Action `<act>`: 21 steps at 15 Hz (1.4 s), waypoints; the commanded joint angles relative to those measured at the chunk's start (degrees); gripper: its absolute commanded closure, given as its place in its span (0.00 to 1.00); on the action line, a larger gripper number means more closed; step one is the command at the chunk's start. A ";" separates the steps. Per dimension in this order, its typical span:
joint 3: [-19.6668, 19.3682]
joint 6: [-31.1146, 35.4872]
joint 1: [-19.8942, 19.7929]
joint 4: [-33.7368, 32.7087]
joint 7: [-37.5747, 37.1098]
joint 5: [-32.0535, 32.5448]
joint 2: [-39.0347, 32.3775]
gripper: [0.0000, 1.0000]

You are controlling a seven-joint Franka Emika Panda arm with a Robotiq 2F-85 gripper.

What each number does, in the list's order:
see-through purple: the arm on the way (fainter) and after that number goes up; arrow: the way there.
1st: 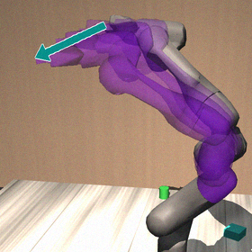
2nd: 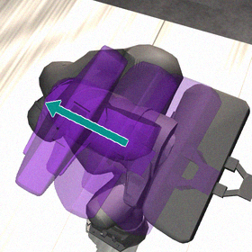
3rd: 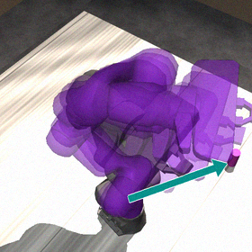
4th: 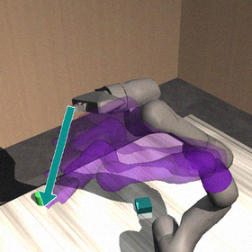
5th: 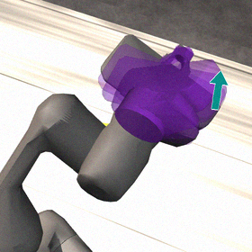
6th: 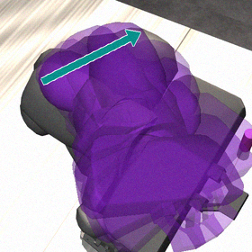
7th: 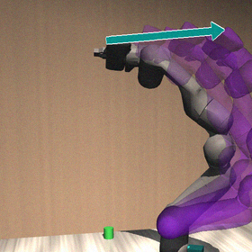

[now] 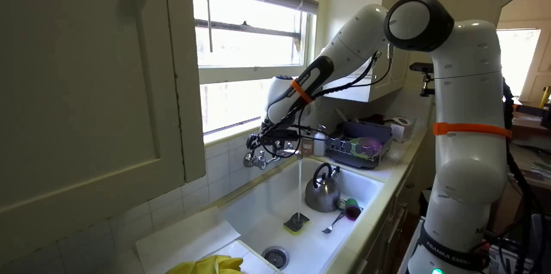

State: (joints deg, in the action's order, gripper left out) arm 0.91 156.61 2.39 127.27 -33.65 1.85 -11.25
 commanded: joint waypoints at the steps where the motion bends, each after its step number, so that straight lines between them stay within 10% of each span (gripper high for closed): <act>1: -0.59 4.64 0.90 -2.82 -2.36 -6.56 -4.37 0.00; 7: 1.51 6.90 0.68 -7.60 1.17 -17.47 -9.94 0.00; 21: -0.48 11.68 4.49 -10.44 0.43 -17.77 -12.20 0.00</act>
State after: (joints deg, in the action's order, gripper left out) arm 0.88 167.90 4.95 119.23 -32.55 -14.36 -23.20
